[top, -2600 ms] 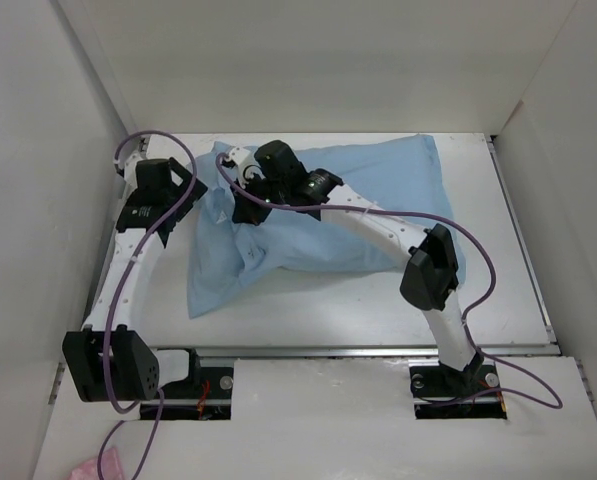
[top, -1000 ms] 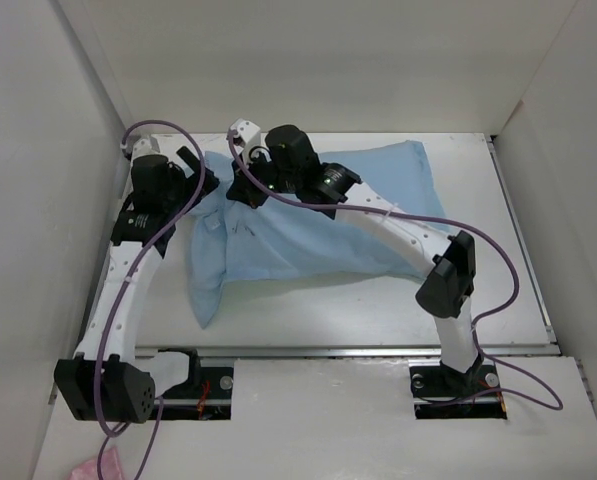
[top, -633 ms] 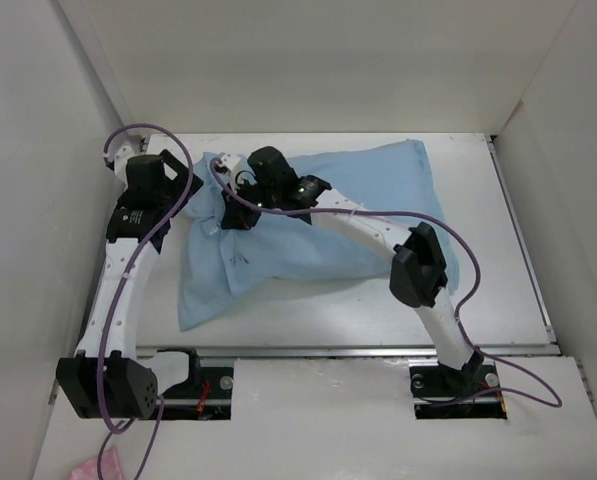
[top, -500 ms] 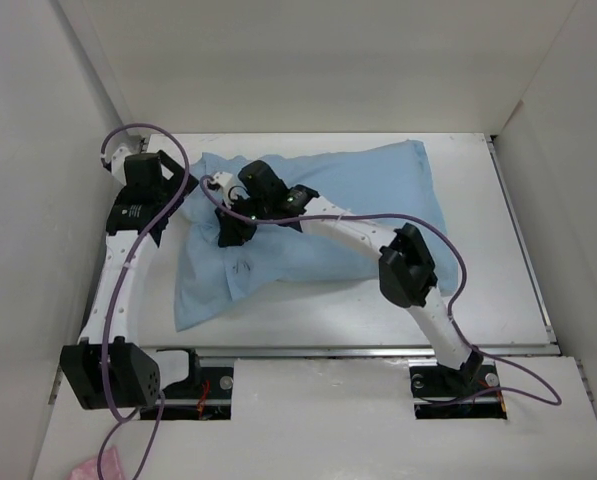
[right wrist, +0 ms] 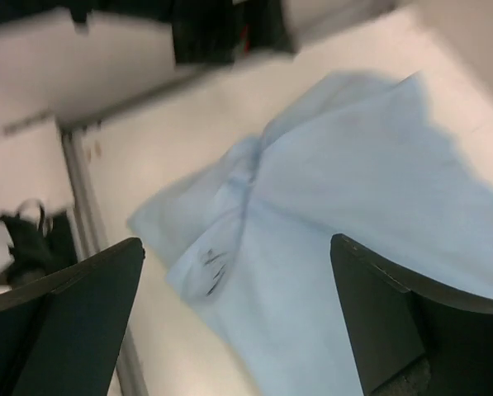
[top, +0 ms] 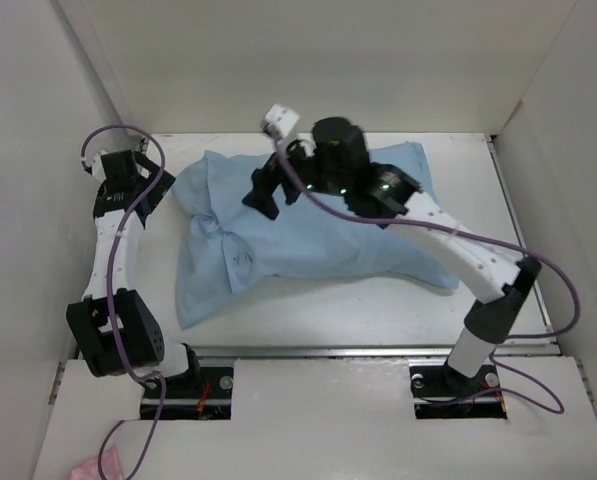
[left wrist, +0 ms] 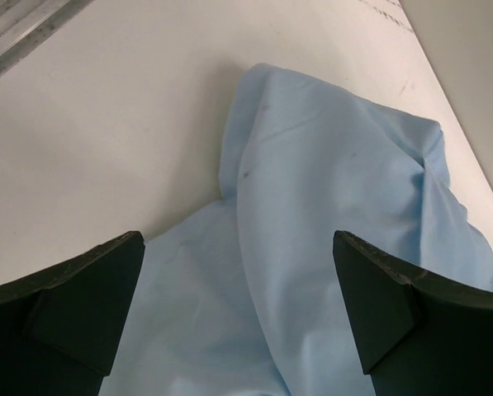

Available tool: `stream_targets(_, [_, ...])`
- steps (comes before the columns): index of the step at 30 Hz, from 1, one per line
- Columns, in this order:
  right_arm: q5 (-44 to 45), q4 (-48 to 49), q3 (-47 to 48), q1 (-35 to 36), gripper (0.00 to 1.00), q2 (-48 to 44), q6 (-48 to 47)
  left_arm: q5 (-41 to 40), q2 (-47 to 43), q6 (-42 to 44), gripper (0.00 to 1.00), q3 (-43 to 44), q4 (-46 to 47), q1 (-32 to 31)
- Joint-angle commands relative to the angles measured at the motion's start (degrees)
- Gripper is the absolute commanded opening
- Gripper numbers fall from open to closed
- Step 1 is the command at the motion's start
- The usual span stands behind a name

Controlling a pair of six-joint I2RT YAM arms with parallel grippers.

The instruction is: Put the pillow into the pillowcase

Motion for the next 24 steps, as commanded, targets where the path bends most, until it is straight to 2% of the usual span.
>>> stream_targets(1, [5.78, 3.53, -0.76, -7.74, 1.00, -3.73, 4.74, 4.76, 2.42, 2.01, 0.99, 3.27, 5.31, 2.25])
stream_targets(2, [3.33, 2.92, -0.76, -10.73, 1.00, -3.73, 7.89, 6.24, 3.21, 2.01, 0.99, 3.27, 6.37, 2.86])
stream_targets(3, [1.13, 2.91, -0.76, -16.68, 1.00, -3.73, 9.58, 7.04, 4.09, 2.62, 0.99, 3.80, 7.25, 2.86])
stream_targets(6, [0.40, 0.64, -0.76, -25.15, 1.00, -2.24, 13.81, 8.27, 9.27, 3.15, 0.99, 5.82, 9.37, 3.39])
stream_targets(7, [0.40, 0.02, -0.24, -30.13, 1.00, -1.37, 14.51, 9.23, 12.76, 3.85, 0.99, 7.65, 9.37, 3.39])
stream_targets(10, [0.92, -0.52, -0.23, -38.76, 1.00, 0.66, 16.62, 14.86, 17.53, 4.38, 0.99, 9.42, 11.21, 3.39])
stream_targets(14, [5.39, -3.15, 3.18, -46.07, 1.00, 5.22, 17.24, 18.73, 25.17, 3.86, 0.99, 12.23, 14.10, 3.39])
stream_targets(18, [3.40, -4.91, 6.00, -53.81, 1.00, 12.42, 21.98, 19.26, 30.44, 4.38, 0.99, 14.68, 14.64, 2.17])
stream_targets(21, [0.32, -4.91, 7.93, -57.51, 1.00, 15.85, 23.57, 19.26, 34.14, 5.08, 0.99, 17.50, 14.64, 0.23])
stream_targets(24, [-0.56, -4.91, 8.64, -57.52, 1.00, 19.64, 23.57, 20.31, 36.87, 5.09, 0.99, 20.05, 14.64, -1.97])
